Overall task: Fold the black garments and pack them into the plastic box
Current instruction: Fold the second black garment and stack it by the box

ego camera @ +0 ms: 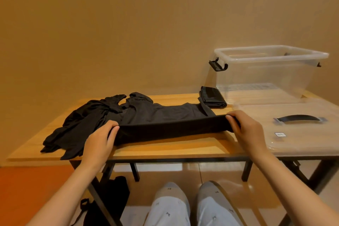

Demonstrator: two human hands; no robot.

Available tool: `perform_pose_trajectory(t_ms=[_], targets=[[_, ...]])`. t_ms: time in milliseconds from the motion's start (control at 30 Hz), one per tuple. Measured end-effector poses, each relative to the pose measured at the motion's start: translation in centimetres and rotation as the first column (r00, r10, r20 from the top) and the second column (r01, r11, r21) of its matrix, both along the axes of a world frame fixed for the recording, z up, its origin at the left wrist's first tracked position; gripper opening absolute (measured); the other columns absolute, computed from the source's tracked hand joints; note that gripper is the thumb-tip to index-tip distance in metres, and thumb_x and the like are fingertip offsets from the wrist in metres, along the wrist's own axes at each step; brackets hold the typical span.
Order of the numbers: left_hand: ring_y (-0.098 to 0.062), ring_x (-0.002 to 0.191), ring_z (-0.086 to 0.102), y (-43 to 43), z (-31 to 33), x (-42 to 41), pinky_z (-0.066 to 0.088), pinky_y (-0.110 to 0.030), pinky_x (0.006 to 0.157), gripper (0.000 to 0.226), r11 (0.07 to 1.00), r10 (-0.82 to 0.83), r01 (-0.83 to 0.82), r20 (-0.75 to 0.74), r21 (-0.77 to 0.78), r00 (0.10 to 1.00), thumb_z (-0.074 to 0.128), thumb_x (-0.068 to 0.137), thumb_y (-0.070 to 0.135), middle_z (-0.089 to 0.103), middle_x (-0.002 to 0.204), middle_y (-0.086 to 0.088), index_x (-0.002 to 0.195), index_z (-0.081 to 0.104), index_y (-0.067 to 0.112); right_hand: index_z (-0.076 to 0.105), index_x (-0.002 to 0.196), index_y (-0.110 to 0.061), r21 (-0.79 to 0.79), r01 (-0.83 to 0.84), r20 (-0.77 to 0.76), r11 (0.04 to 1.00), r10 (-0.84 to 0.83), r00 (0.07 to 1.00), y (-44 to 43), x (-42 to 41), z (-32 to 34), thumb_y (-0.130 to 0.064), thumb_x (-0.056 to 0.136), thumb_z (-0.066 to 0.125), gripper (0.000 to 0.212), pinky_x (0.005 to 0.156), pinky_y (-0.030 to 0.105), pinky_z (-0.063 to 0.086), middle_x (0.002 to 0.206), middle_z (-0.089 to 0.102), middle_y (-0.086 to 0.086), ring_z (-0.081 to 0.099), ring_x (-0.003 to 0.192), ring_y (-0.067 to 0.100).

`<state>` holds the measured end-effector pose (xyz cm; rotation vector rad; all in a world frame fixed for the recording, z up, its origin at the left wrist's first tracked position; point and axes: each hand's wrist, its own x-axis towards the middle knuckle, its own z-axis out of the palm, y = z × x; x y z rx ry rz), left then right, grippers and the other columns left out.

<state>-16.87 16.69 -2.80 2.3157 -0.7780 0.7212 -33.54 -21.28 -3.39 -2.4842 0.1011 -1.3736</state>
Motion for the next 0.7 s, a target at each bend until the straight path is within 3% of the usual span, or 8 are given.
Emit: perform_pose_trajectory(t_ms=[100, 200, 300, 400, 467, 533, 700], targets=[[-0.007, 0.055, 0.054, -0.4, 3.5, 1.1, 0.04, -0.031, 0.049, 0.015, 0.999, -0.036, 0.037, 0.031, -0.023, 0.999, 0.047, 0.1, 0.027, 0.06, 0.072, 0.004, 0.102, 0.059, 0.018, 0.066, 0.098, -0.01, 0.012, 0.0, 0.045, 1.0, -0.001, 0.999, -1.0, 0.7, 3.2, -0.034, 0.098, 0.048, 0.03, 0.056, 0.034, 0.052, 0.084, 0.068, 0.004, 0.063, 0.07, 0.019], [-0.005, 0.071, 0.06, -0.6, 7.4, 2.0, 0.049, -0.032, 0.063, 0.008, 0.99, -0.092, 0.096, 0.038, -0.099, 0.995, 0.051, 0.099, 0.026, 0.063, 0.08, 0.006, 0.097, 0.058, 0.024, 0.068, 0.099, -0.007, -0.018, -0.009, 0.085, 1.0, 0.01, 0.996, -1.9, 0.9, 7.1, -0.024, 0.094, 0.057, 0.021, 0.059, 0.036, 0.054, 0.083, 0.069, 0.007, 0.066, 0.071, 0.022], [0.009, 0.081, 0.057, -0.8, 11.4, 2.6, 0.041, -0.01, 0.068, 0.02, 0.978, -0.126, 0.137, 0.08, -0.154, 0.989, 0.057, 0.096, 0.021, 0.064, 0.085, 0.02, 0.085, 0.055, 0.038, 0.069, 0.098, -0.006, -0.037, -0.019, 0.118, 0.999, 0.023, 0.993, -2.5, 0.8, 11.2, -0.018, 0.092, 0.062, 0.016, 0.062, 0.034, 0.054, 0.084, 0.07, 0.007, 0.066, 0.075, 0.022], [0.014, 0.075, 0.055, -1.1, 15.1, 2.7, 0.036, -0.004, 0.064, 0.03, 0.961, -0.146, 0.164, 0.095, -0.224, 0.985, 0.06, 0.095, 0.015, 0.061, 0.085, 0.033, 0.079, 0.055, 0.04, 0.071, 0.095, -0.007, -0.007, -0.013, 0.155, 1.0, 0.014, 0.988, -2.8, 0.7, 15.0, -0.017, 0.089, 0.066, 0.013, 0.064, 0.019, 0.047, 0.085, 0.07, 0.005, 0.064, 0.077, 0.018], [0.012, 0.074, 0.055, -1.4, 17.2, 2.4, 0.037, -0.004, 0.063, 0.029, 0.949, -0.159, 0.18, 0.101, -0.26, 0.982, 0.058, 0.096, 0.014, 0.062, 0.085, 0.03, 0.08, 0.056, 0.039, 0.072, 0.094, -0.009, 0.069, -0.048, 0.165, 0.997, 0.036, 0.986, -2.7, 0.5, 17.3, -0.02, 0.088, 0.069, 0.013, 0.066, 0.015, 0.046, 0.083, 0.069, 0.001, 0.063, 0.076, 0.015], [0.01, 0.074, 0.054, -1.6, 18.9, 2.0, 0.037, -0.007, 0.062, 0.026, 0.937, -0.166, 0.192, 0.111, -0.292, 0.98, 0.056, 0.097, 0.016, 0.064, 0.082, 0.017, 0.082, 0.057, 0.037, 0.072, 0.092, -0.011, 0.136, -0.095, 0.174, 0.986, 0.07, 0.982, -2.4, 0.0, 19.2, -0.022, 0.087, 0.069, 0.013, 0.068, 0.013, 0.047, 0.08, 0.067, -0.004, 0.062, 0.074, 0.009], [0.007, 0.075, 0.054, -1.2, 22.7, 0.8, 0.042, -0.024, 0.068, 0.019, 0.903, -0.214, 0.23, 0.082, -0.364, 0.973, 0.046, 0.102, 0.019, 0.061, 0.086, 0.005, 0.089, 0.059, 0.024, 0.072, 0.091, -0.016, 0.22, -0.199, 0.168, 0.955, 0.164, 0.972, -1.3, -2.2, 23.2, -0.023, 0.087, 0.068, 0.009, 0.066, 0.014, 0.052, 0.082, 0.066, -0.009, 0.064, 0.077, 0.005]])
